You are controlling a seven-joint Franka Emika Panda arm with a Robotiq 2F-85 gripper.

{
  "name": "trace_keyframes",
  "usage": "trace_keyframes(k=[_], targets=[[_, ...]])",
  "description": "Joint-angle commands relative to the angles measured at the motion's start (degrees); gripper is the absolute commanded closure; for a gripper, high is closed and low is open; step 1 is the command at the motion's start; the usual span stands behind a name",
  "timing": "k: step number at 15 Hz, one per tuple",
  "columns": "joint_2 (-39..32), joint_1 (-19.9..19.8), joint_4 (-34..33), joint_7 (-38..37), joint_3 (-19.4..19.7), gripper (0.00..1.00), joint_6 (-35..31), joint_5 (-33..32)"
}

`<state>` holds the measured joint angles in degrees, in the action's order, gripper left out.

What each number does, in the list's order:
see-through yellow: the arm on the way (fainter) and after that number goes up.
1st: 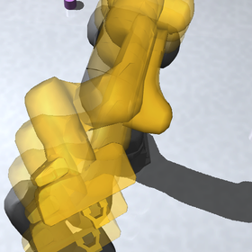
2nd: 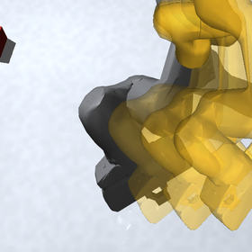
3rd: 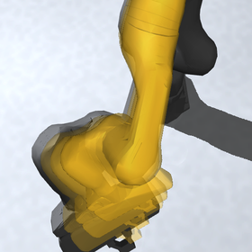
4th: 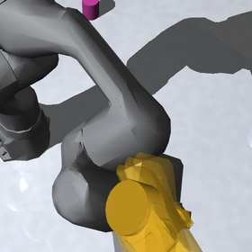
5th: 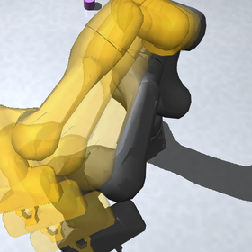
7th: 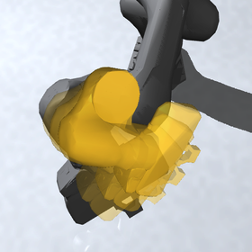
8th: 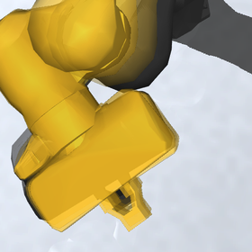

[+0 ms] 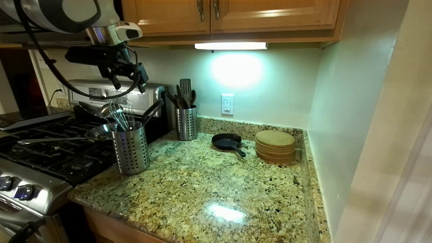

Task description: Put the spatula on the counter

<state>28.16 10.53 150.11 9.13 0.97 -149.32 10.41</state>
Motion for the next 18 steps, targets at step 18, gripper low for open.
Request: trace_keyframes(k=[18], targets=[[-16.66,3.18,-12.35,31.21,9.3,0.0,-1.08,19.73]])
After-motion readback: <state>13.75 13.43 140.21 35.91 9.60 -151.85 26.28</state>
